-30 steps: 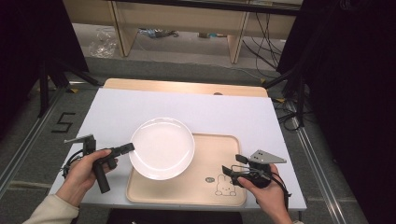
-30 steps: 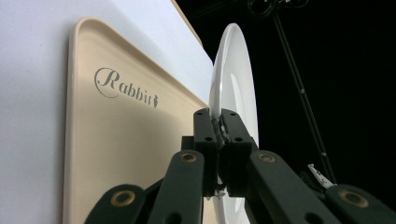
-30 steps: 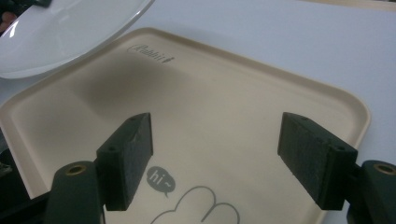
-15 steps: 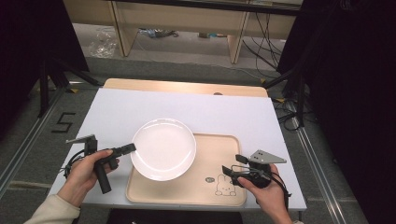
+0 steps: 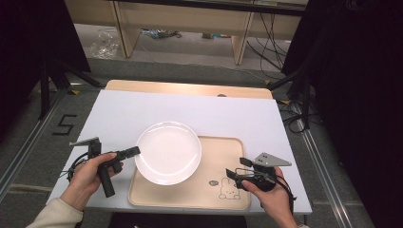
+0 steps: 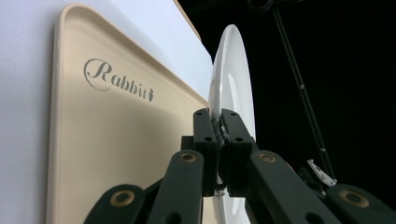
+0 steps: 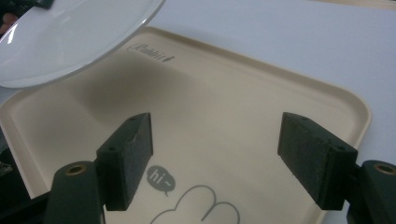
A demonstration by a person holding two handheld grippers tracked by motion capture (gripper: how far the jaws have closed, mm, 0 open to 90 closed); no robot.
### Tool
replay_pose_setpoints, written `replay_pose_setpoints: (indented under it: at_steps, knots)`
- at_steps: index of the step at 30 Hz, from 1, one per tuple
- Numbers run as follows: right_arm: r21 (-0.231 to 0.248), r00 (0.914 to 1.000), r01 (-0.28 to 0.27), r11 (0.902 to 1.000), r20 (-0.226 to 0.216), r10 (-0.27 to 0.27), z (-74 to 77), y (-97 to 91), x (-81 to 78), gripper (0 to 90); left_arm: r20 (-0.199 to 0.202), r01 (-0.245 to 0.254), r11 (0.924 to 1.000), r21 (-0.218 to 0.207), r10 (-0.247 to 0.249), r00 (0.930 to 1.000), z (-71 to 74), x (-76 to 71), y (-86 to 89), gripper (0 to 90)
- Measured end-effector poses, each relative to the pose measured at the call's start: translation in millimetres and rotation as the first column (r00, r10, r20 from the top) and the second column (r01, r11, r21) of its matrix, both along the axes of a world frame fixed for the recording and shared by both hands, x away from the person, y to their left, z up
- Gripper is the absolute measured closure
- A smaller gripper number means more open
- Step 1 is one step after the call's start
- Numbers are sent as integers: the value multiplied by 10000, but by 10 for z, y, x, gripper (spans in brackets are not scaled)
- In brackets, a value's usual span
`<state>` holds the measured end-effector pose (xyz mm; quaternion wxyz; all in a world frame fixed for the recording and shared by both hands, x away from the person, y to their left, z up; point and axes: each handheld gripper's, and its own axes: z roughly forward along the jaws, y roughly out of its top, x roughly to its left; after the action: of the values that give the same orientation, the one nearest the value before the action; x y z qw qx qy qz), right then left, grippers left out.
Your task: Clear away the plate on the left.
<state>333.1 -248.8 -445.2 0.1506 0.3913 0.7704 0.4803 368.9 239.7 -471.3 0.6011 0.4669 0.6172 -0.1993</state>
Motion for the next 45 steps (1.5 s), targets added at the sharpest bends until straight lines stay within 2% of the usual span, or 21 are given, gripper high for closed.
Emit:
replay_pose_setpoints:
  at_steps: [1,2,3,8,9,10,11,12,14,15,18,19,22,26,28,32,34,45]
  knots:
    - [-25,9998,-186,9998,-59,185,5,-10,10,273,-66,9,10000,-8,-9,10000,5,1,0,859]
    - [-169,9999,-157,9997,-27,157,11,-20,9,273,-10,17,10000,-14,-17,10000,6,2,-2,859]
    - [-72,9998,-39,10000,-219,38,13,-10,-7,273,-17,18,10000,12,-18,10000,8,0,-3,860]
    - [-2,9998,-27,10000,-181,27,6,-6,-3,273,-5,56,10000,-9,-56,10000,12,-3,-13,860]
    - [-115,10000,-56,9999,-58,56,8,-15,4,273,9,89,10000,8,-89,10000,10,-4,-16,860]
    - [15,9999,-3,10000,-163,4,6,-6,-3,273,8,93,10000,28,-93,10000,9,-5,-21,859]
    - [-96,10000,-38,9999,8,38,1,-14,8,273,24,64,10000,3,-64,10000,7,-5,-26,860]
    - [-104,9999,0,9999,-139,-1,7,-13,-2,273,28,55,10000,-7,-55,10000,6,-5,-31,859]
    - [-73,10000,0,10000,61,0,-2,-11,9,273,-7,111,9999,30,-111,9999,7,-6,-35,859]
    - [28,10000,25,10000,-27,-25,-4,-4,4,273,8,97,9999,30,-97,10000,4,-8,-42,859]
    - [-148,9999,107,9998,-101,-109,8,-13,-3,273,-10,145,9999,29,-145,9999,9,-7,-51,859]
    - [-88,9994,124,9999,-327,-127,12,-8,-13,273,-5,155,9999,47,-155,9999,7,-7,-54,860]
    - [-144,9999,103,9998,-98,-104,8,-13,-3,273,-19,183,9998,46,-183,9998,5,-8,-63,860]
    - [-79,9995,95,9999,-317,-97,13,-8,-14,273,-33,131,9999,3,-131,9999,3,-9,-77,860]
    - [-120,9999,61,9999,-115,-63,8,-13,-3,273,-28,132,9999,10,-132,9999,1,-8,-80,859]
    - [-148,9999,117,9998,-91,-118,8,-13,-3,273,-58,157,9998,75,-157,9999,2,-8,-83,860]
    - [-86,9994,131,9999,-322,-133,13,-8,-14,273,-27,101,9999,31,-101,9999,1,-7,-90,860]
    - [-91,9994,142,9999,-308,-145,13,-10,-12,273,-102,156,9998,150,-155,9998,1,-4,-120,861]
